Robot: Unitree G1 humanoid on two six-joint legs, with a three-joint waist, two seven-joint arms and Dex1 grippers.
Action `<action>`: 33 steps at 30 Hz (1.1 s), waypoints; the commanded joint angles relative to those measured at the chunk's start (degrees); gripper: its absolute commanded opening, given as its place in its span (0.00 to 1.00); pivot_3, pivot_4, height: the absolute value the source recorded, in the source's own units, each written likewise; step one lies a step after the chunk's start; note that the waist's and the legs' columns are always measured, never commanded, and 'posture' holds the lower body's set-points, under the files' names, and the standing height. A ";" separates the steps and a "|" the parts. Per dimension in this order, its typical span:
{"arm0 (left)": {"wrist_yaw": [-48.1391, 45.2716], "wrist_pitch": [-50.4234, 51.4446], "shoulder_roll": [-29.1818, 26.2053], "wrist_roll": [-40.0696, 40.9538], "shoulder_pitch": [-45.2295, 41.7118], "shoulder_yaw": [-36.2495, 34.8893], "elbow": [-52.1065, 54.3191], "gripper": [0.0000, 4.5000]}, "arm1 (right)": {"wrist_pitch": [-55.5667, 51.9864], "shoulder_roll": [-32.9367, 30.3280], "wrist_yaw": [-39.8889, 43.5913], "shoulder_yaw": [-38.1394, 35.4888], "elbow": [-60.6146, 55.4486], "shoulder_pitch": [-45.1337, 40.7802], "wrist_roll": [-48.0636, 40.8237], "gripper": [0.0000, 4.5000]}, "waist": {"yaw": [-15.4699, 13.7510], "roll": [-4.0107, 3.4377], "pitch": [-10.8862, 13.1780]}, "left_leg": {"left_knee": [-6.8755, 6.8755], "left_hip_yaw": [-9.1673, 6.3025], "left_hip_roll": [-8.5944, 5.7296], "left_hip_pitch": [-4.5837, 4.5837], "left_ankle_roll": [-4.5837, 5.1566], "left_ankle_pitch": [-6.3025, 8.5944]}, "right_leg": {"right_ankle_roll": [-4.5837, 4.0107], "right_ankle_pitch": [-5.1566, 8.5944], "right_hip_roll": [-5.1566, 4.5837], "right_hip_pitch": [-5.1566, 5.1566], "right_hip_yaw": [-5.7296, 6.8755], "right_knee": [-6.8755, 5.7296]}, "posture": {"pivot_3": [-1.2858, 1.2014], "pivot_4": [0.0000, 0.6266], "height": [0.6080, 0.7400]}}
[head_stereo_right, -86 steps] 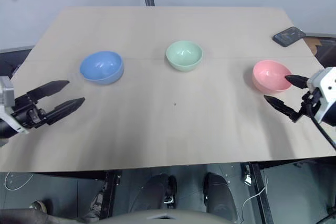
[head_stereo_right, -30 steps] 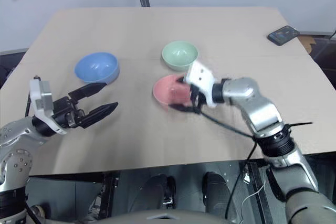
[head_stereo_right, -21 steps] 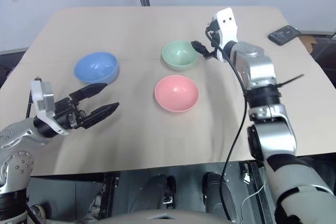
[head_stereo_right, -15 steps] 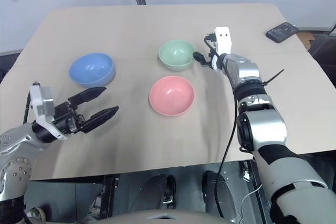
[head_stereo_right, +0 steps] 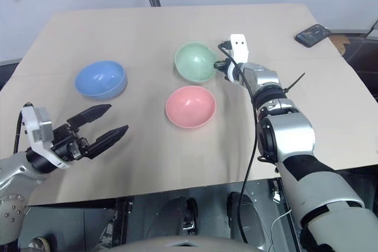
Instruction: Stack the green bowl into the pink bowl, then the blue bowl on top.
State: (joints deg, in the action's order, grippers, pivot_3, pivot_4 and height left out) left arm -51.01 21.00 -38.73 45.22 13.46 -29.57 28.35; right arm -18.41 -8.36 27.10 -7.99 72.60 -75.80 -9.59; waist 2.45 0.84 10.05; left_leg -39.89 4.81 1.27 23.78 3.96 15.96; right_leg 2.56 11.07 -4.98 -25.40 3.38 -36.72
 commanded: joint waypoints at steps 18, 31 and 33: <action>1.94 -0.70 0.87 1.04 1.27 -1.65 2.91 1.00 | 1.15 -3.76 12.33 0.56 -4.57 -4.48 1.33 0.02 | -0.07 -0.07 0.05 | 0.00 -0.02 -0.02 0.04 0.00 0.00 | -0.02 0.00 -0.04 0.00 0.02 0.02 | 0.52 0.24 1.00; 0.96 -1.20 1.20 -0.33 -2.20 1.55 0.19 1.00 | -19.98 -7.87 29.57 4.23 -26.64 -4.30 -3.82 0.02 | -0.13 -0.28 0.19 | 0.02 0.03 0.01 0.07 0.00 0.00 | 0.00 0.00 0.00 -0.06 -0.02 0.03 | 0.52 0.24 1.00; 0.86 -1.23 1.13 -0.39 -2.54 1.64 -0.11 1.00 | -24.87 -8.97 32.58 7.53 -37.04 0.55 -4.96 0.02 | -0.40 -0.28 0.19 | 0.02 -0.01 0.01 0.08 0.01 0.00 | -0.01 0.00 -0.02 -0.05 0.02 0.04 | 0.52 0.24 1.00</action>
State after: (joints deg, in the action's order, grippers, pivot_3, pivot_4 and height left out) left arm -49.86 20.83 -37.46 44.63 11.24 -27.31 27.92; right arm -40.19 -16.08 57.18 -1.74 42.52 -76.30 -12.60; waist 2.05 0.56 10.23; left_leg -39.87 4.78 1.27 23.87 3.97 15.97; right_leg 2.55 11.07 -5.01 -25.45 3.42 -36.67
